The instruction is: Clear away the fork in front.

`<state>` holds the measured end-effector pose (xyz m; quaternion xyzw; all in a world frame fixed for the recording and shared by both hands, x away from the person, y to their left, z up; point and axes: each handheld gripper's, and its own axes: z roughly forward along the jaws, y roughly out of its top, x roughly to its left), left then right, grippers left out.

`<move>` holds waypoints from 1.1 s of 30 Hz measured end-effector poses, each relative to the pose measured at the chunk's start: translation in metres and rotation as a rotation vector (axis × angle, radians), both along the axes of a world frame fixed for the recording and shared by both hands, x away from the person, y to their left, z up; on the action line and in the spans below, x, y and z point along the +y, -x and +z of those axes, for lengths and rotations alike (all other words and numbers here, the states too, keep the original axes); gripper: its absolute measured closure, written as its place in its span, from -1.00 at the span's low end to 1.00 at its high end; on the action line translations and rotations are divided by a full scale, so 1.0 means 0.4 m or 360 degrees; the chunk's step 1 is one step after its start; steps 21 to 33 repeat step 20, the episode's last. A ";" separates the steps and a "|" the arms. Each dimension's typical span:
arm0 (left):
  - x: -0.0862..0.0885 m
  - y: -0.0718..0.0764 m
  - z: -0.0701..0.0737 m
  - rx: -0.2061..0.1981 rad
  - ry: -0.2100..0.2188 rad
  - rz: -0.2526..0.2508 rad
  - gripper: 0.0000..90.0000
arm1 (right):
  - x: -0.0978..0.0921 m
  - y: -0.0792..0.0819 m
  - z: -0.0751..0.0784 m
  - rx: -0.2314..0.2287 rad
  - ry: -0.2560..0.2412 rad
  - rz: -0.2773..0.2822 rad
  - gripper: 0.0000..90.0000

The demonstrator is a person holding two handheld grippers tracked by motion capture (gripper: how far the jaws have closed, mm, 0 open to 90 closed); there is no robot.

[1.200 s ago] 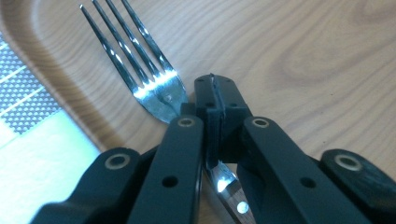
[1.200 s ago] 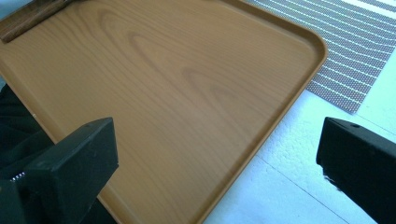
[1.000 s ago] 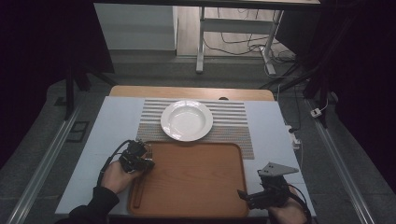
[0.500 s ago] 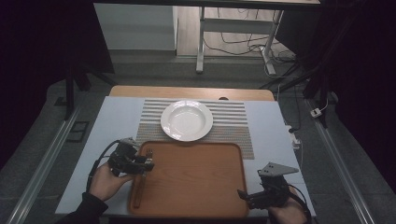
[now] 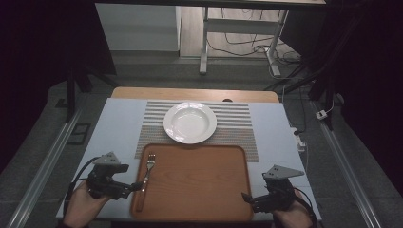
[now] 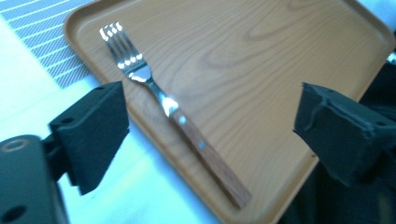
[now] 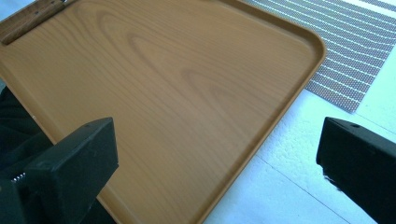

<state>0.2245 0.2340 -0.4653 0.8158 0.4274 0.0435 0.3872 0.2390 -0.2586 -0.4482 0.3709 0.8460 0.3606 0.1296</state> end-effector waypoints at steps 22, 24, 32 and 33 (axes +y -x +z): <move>0.108 0.113 -0.035 -0.0004 0.0016 0.0173 -1.00 | 0.003 0.001 -0.001 0.0000 0.0012 0.0002 -1.00; 0.108 0.113 -0.035 -0.0004 0.0016 0.0173 -1.00 | 0.003 0.001 -0.001 0.0000 0.0012 0.0002 -1.00; 0.108 0.113 -0.035 -0.0004 0.0016 0.0173 -1.00 | 0.003 0.001 -0.001 0.0000 0.0012 0.0002 -1.00; 0.108 0.113 -0.035 -0.0004 0.0016 0.0173 -1.00 | 0.003 0.001 -0.001 0.0000 0.0012 0.0002 -1.00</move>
